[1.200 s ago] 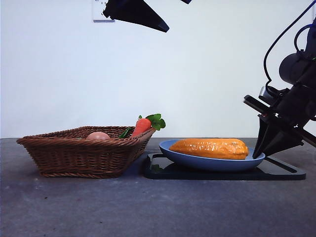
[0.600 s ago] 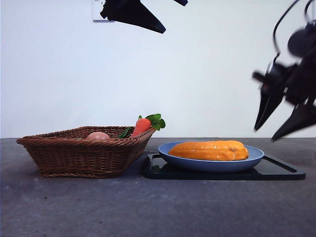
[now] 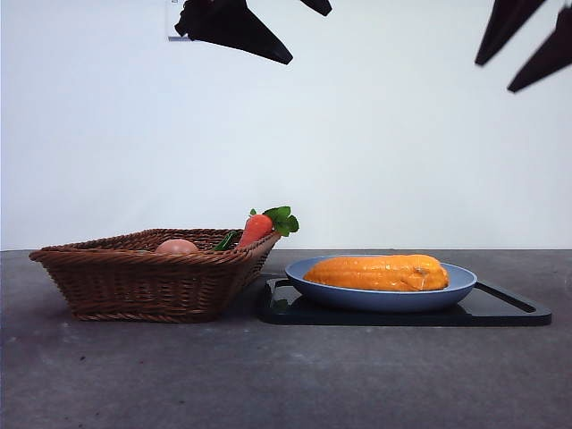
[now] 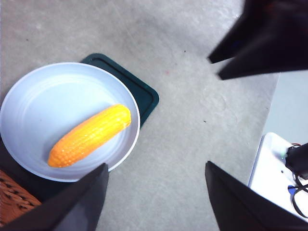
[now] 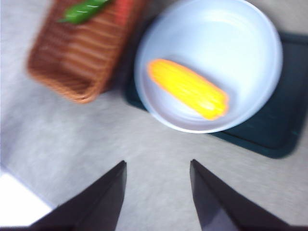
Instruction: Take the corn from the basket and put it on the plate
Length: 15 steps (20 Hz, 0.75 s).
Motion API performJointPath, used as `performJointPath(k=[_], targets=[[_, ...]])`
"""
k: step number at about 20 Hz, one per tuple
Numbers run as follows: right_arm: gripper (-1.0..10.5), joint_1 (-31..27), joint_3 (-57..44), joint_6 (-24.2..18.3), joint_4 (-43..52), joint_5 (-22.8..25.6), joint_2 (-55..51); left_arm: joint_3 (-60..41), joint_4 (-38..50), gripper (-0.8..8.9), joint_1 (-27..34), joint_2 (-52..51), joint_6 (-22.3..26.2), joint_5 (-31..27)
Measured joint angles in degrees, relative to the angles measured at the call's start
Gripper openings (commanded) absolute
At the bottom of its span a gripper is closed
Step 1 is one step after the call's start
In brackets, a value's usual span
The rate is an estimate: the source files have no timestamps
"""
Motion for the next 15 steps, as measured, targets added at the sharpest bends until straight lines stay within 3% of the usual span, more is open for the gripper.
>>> performJointPath(k=[5,9,11,15], targets=[[1.8,6.7,-5.6,0.0,0.0,3.1,-4.0,0.0,-1.3,2.89,0.0,0.0,0.0,0.0],[0.3,8.9,-10.8,0.0,3.0,3.3,-4.0,0.0,-2.1,0.98,0.0,0.0,0.0,0.0],[0.0,9.4,-13.0,0.0,4.7,3.3,-4.0,0.0,-2.9,0.02,0.0,0.0,0.0,0.0],[0.0,9.8,-14.0,0.0,5.9,3.3,-4.0,0.0,-3.2,0.04,0.0,0.0,0.0,0.0]])
